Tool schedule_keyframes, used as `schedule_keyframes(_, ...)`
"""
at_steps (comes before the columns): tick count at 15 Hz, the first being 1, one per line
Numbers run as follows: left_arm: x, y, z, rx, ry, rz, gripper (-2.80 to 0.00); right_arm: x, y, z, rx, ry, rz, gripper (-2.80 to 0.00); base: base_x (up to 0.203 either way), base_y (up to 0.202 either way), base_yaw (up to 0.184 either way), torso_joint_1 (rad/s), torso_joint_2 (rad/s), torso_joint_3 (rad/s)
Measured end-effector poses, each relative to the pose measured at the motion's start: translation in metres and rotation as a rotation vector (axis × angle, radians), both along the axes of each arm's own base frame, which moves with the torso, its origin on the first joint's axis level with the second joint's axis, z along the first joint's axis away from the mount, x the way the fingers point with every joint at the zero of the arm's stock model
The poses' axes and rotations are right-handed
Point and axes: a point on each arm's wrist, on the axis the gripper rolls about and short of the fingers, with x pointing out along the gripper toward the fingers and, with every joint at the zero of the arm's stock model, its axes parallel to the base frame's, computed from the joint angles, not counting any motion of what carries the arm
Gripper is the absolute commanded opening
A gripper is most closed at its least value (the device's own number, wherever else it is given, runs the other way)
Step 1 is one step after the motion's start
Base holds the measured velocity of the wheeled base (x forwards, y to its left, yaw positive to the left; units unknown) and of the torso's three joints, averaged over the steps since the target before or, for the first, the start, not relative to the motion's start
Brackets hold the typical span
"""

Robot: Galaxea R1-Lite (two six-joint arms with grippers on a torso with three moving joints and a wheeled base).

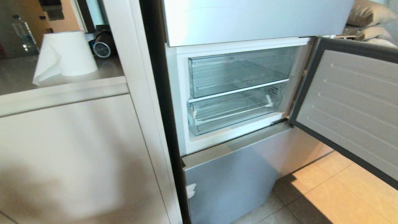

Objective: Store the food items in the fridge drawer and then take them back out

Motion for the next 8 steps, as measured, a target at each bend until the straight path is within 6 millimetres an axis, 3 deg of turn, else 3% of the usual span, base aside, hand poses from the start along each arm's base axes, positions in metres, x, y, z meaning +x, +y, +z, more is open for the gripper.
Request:
schedule_keyframes(6,0.0000,0.0000,0.0000,0.000,0.000,0.001,-2.80,0.0000,-0.0001,0.0001,0.014,-0.001,-0.002,-2.80,0.001,0.007,-0.173,0.001,0.00,0.002)
schedule_keyframes(8,0.0000,0.0000,0.0000,0.000,0.000,0.000,-2.80,0.0000,0.0000,0.0002,0.017,-0.001,-0.002,-2.80,-0.001,0.006,-0.104,0.003,0.00,0.003)
